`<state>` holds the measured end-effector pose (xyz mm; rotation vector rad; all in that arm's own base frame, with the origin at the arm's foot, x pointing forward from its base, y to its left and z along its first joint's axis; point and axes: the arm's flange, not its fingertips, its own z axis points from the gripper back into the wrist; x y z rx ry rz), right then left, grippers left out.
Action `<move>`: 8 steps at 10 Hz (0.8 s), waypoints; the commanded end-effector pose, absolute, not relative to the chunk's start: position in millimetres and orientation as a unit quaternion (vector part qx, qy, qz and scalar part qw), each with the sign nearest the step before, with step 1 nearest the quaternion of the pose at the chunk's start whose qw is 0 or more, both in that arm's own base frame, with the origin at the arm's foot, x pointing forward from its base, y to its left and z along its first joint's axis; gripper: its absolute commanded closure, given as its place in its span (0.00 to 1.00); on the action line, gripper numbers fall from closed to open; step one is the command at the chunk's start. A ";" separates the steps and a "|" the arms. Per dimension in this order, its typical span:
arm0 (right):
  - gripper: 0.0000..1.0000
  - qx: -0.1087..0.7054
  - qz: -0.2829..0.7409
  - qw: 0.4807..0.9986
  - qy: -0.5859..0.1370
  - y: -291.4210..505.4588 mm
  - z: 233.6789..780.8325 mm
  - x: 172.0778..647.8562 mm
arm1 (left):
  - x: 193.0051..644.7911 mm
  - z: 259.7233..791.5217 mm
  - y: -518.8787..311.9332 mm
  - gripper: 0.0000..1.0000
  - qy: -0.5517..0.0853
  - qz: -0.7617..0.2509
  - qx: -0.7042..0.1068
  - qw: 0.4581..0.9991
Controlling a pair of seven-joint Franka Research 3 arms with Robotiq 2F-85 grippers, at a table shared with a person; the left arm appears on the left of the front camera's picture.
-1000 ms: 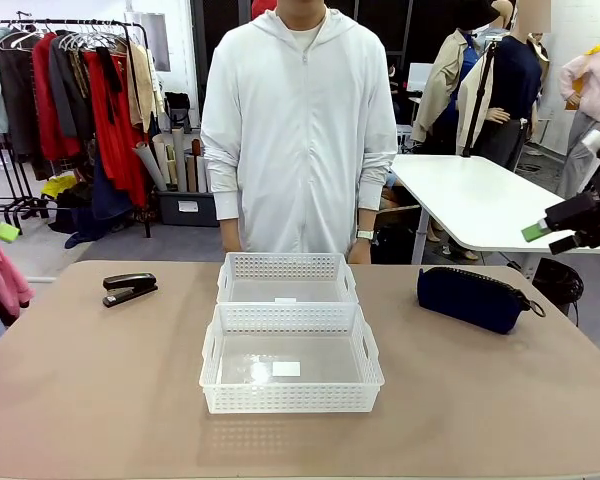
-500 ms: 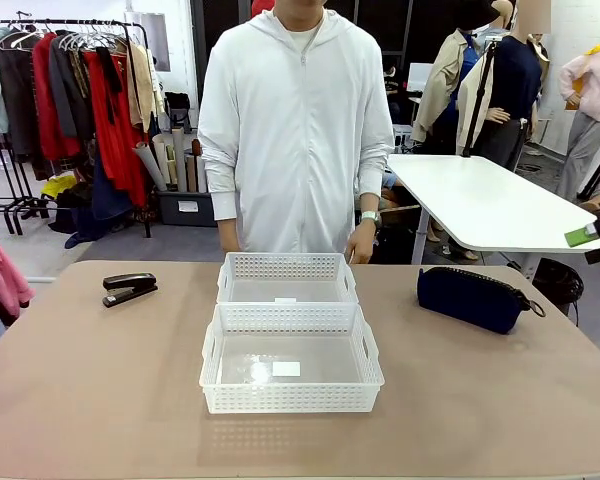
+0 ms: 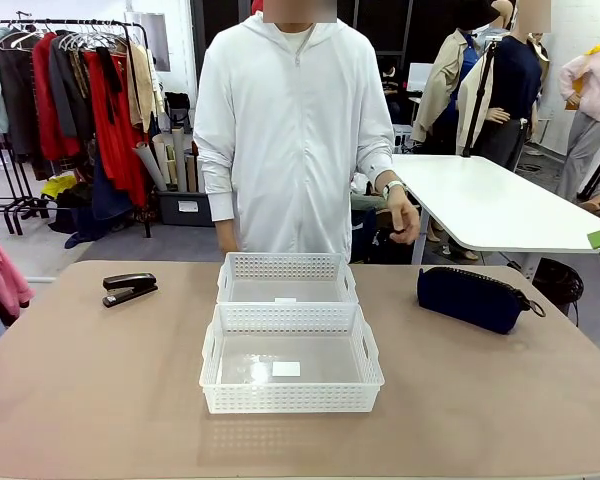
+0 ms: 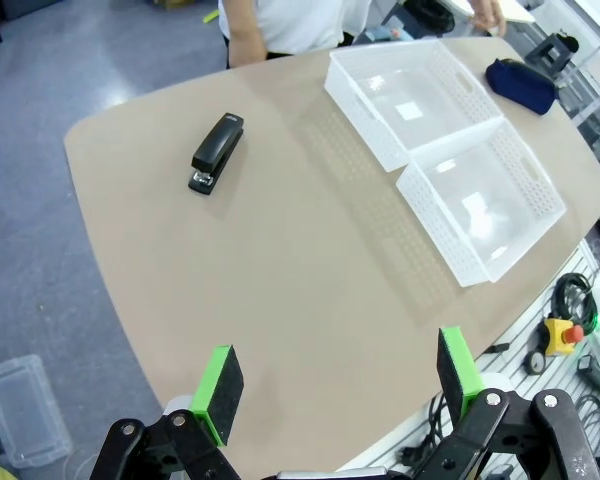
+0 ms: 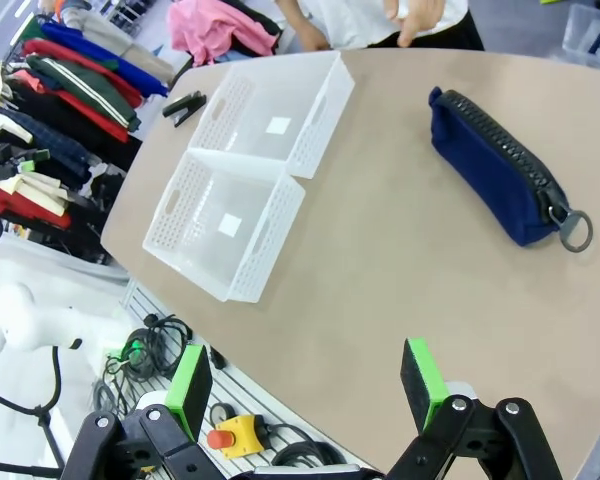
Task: Distribute items into two baskets.
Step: Pick up the Pencil pouch that the person points to.
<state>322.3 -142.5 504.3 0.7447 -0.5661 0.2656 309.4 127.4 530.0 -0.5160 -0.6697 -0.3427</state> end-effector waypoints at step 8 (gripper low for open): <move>0.00 0.361 0.140 0.881 -0.273 -143.6 505.0 317.6 | 311.6 528.9 124.5 0.00 -0.319 -0.170 -0.251 0.898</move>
